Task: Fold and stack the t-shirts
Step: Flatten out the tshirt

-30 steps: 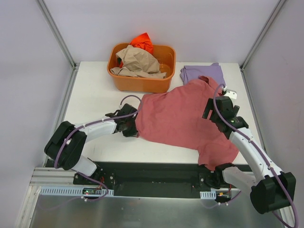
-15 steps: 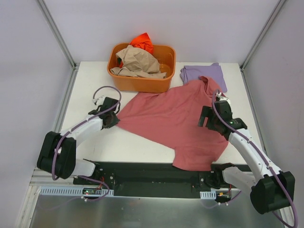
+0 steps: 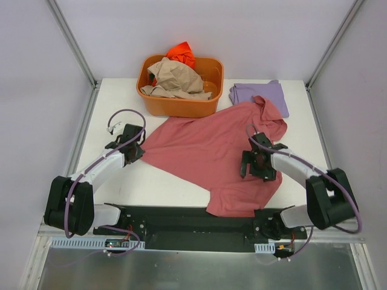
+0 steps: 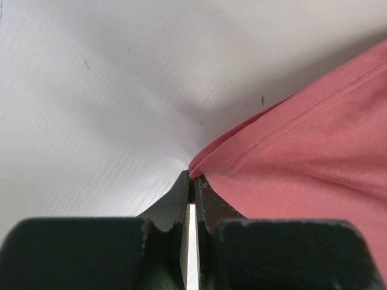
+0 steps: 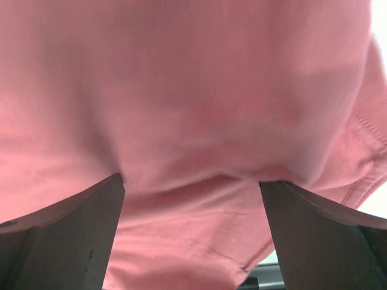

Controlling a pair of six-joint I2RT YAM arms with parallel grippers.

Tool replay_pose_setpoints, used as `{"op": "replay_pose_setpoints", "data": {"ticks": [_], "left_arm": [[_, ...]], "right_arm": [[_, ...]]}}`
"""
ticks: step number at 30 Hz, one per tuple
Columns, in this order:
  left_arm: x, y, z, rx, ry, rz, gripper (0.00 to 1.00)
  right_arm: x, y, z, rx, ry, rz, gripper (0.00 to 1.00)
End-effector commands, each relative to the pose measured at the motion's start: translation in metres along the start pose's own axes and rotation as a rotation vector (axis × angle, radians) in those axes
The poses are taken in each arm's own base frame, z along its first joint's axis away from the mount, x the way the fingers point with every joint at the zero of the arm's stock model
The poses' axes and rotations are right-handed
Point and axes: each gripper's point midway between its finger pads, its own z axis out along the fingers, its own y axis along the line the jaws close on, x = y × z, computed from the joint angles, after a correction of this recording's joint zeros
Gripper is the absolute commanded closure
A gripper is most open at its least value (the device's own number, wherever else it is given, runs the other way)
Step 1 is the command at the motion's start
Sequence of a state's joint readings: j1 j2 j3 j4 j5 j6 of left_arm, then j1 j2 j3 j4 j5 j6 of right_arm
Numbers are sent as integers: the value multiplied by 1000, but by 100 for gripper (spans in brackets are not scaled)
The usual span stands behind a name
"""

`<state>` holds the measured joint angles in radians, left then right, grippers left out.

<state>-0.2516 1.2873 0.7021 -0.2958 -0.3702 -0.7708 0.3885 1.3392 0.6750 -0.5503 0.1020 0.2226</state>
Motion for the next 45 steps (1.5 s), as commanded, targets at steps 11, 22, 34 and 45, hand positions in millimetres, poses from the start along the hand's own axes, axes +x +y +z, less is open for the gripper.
{"op": "replay_pose_setpoints", "data": {"ticks": [11, 22, 34, 45], "left_arm": [[3, -23, -4, 123, 23, -34, 100], [2, -23, -7, 149, 4, -62, 100], [4, -22, -10, 164, 3, -71, 100], [8, -22, -9, 166, 18, -65, 100]], "right_arm": [[-206, 31, 5, 1, -282, -55, 4], [-62, -2, -55, 145, -151, -140, 2], [64, 14, -50, -40, 42, -170, 12], [60, 4, -25, 68, 33, -143, 39]]}}
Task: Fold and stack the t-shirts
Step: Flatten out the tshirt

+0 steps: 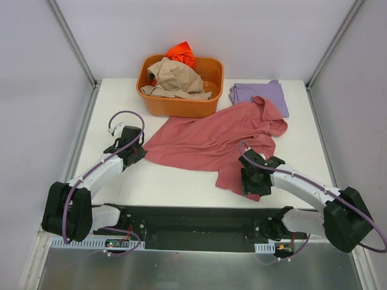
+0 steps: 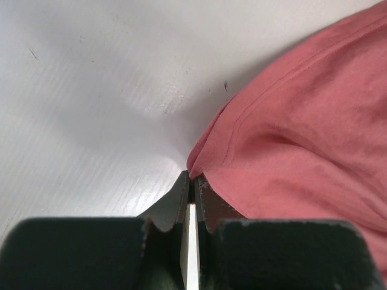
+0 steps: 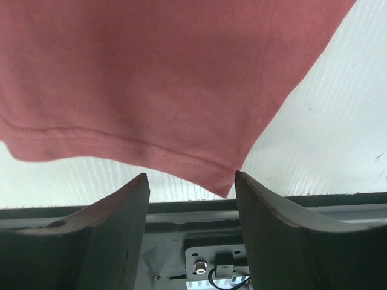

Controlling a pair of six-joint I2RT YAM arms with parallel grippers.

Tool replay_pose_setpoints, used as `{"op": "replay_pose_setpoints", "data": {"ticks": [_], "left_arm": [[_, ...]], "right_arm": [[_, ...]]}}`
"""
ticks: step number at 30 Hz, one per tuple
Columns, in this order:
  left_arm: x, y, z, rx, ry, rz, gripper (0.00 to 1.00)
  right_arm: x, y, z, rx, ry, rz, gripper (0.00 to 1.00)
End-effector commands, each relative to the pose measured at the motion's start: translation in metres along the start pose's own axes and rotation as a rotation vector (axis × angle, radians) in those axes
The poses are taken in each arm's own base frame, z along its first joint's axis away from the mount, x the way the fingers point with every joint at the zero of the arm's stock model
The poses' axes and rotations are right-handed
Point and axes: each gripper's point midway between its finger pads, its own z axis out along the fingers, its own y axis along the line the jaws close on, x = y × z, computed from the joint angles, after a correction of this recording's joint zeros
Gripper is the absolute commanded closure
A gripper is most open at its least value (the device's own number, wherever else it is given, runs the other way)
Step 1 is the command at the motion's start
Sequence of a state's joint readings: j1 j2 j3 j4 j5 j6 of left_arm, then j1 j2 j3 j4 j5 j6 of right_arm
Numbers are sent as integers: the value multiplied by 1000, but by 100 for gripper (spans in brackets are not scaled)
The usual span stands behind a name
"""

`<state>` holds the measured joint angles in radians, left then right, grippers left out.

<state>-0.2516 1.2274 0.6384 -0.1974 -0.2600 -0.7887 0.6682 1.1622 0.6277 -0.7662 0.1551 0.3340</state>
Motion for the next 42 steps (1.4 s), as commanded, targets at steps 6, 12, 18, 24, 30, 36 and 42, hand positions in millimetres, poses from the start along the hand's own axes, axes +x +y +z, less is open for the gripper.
{"op": "replay_pose_setpoints", "data": {"ticks": [6, 12, 18, 24, 30, 36, 42], "left_arm": [[-1, -2, -3, 24, -10, -18, 100], [0, -2, -3, 23, -9, -16, 100], [-3, -1, -4, 18, -21, -16, 100], [-3, -2, -4, 22, -18, -15, 100], [-5, -8, -10, 56, -19, -1, 100], [-19, -25, -29, 149, -56, 0, 100], [-63, -65, -67, 287, -156, -32, 100]], "right_arm": [[-3, -4, 20, 73, 6, 43, 43], [-3, -4, 28, 95, 40, 57, 53], [-2, 3, 33, 31, 70, 41, 62], [-3, 2, 34, 1, 66, 45, 75], [-15, -3, 29, 18, 0, 50, 100], [-80, -17, -31, 28, -286, 90, 100], [-160, -43, -120, 32, -629, 184, 100]]}}
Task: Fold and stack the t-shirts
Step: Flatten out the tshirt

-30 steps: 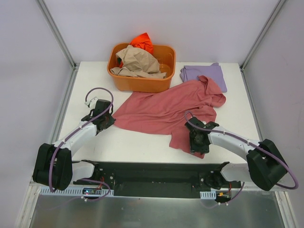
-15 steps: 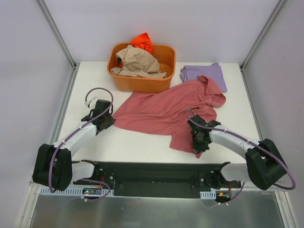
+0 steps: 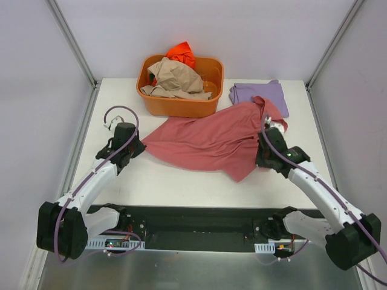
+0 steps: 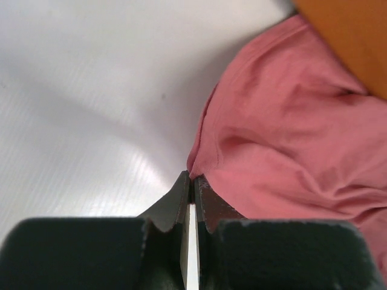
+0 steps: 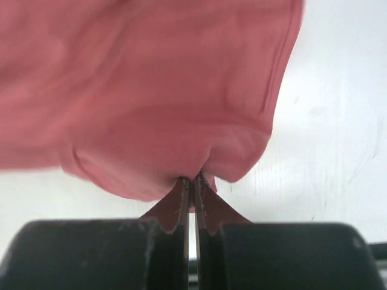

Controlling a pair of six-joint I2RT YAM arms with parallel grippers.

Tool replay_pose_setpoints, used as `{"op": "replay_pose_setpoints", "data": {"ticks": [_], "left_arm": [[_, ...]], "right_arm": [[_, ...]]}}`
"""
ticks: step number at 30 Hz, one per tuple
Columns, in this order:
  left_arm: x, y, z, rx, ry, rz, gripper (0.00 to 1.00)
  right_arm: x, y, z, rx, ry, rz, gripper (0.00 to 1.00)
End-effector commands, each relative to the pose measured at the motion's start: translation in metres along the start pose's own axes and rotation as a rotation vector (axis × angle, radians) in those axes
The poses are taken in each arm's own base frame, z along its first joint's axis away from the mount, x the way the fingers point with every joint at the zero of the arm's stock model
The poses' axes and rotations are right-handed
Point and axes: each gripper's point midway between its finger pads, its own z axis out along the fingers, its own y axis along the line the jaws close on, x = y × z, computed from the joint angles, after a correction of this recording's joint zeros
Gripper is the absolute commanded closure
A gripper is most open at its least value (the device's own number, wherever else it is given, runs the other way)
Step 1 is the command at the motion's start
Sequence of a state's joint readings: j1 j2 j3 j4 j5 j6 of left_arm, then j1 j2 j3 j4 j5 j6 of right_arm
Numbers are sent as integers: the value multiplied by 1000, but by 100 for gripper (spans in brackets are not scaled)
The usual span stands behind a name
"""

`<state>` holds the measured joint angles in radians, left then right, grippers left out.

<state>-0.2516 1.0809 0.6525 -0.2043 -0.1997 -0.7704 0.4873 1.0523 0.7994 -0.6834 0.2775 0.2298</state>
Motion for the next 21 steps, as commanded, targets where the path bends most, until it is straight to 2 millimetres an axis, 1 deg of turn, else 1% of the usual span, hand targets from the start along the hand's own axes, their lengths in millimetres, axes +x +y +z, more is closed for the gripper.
{"op": "replay_pose_setpoints", "data": {"ticks": [1, 3, 5, 7, 8, 9, 12, 13, 14, 16, 17, 18, 21], "left_arm": [[-53, -53, -31, 158, -115, -12, 100], [-73, -73, -46, 216, -157, -23, 100], [-101, -97, -71, 293, -220, -27, 100], [-122, -113, -93, 347, -273, -25, 100], [-133, -121, -106, 376, -304, -25, 100], [-144, -127, -120, 404, -339, -26, 100], [-175, -144, -167, 488, -442, -28, 100], [-185, -149, -185, 521, -476, -30, 100], [-191, -154, -199, 548, -497, -26, 100], [-205, -164, -233, 616, -551, -3, 100], [-210, -168, -250, 649, -575, 9, 100], [-216, -171, -268, 682, -604, 20, 100], [-229, -177, -313, 756, -679, 41, 100]], "right_arm": [[-99, -15, -54, 41, -331, 47, 100], [-134, -22, -83, 55, -450, 60, 100], [-166, -32, -116, 76, -553, 83, 100], [-194, -41, -151, 95, -659, 75, 100], [-211, -45, -175, 99, -721, 77, 100], [-224, -49, -194, 108, -768, 63, 100], [-254, -55, -248, 119, -885, 27, 100], [-261, -56, -263, 115, -918, 11, 100], [-268, -56, -282, 107, -958, 1, 100], [-277, -61, -314, 108, -1026, -21, 100], [-281, -64, -334, 106, -1070, -15, 100], [-283, -66, -349, 105, -1103, -27, 99], [-286, -68, -400, 48, -1220, -41, 100]]}}
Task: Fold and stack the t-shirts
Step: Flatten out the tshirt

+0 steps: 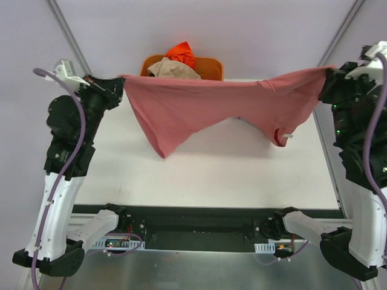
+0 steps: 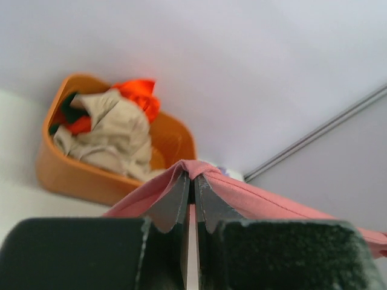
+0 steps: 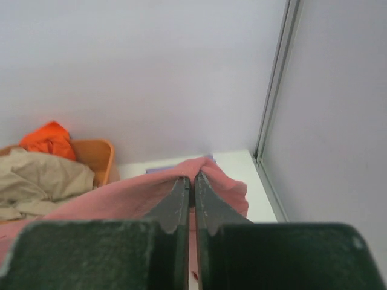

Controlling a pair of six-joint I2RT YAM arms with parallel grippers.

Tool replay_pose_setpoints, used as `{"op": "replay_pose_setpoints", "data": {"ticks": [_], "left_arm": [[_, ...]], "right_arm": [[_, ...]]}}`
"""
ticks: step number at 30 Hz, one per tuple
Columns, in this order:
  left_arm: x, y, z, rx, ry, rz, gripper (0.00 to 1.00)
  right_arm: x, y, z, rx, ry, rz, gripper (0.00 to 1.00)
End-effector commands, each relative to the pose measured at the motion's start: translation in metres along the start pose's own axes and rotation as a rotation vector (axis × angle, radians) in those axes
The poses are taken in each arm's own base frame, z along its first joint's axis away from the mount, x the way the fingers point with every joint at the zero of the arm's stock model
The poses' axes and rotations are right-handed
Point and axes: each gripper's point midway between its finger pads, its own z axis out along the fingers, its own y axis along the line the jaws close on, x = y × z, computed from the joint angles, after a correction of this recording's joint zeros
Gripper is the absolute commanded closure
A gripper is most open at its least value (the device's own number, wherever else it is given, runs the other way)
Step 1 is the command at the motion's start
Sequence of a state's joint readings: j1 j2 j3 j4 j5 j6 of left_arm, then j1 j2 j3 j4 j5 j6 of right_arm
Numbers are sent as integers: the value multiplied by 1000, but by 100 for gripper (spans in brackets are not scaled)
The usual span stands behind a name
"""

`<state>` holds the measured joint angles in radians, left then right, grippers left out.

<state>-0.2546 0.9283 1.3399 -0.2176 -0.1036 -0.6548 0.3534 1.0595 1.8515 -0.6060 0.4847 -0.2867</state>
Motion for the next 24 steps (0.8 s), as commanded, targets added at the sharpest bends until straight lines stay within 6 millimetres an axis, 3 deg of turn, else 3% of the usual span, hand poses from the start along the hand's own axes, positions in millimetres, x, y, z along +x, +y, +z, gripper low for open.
{"op": "replay_pose_setpoints", "data": {"ticks": [1, 4, 8, 13, 15, 18, 22, 24], "left_arm": [[-64, -56, -42, 181, -145, 72, 100], [-92, -83, -74, 271, -210, 102, 100], [-121, -101, -113, 326, -296, 133, 100], [-141, -113, -145, 367, -357, 154, 100], [-141, -114, -144, 364, -354, 154, 100], [-136, -109, -128, 335, -328, 159, 100], [-130, -91, -83, 215, -299, 178, 100], [-122, -74, -53, 127, -275, 194, 100]], "right_arm": [[-75, -12, -35, -57, -208, -39, 100], [-106, -10, -62, -143, -305, -33, 100], [-143, -9, -106, -254, -429, -4, 100], [-160, -5, -140, -357, -501, 32, 100], [-161, -8, -138, -336, -505, 28, 100], [-158, -11, -120, -276, -482, 13, 100], [-147, -4, -74, -197, -407, -35, 100], [-129, 7, -31, -147, -327, -78, 100]]}}
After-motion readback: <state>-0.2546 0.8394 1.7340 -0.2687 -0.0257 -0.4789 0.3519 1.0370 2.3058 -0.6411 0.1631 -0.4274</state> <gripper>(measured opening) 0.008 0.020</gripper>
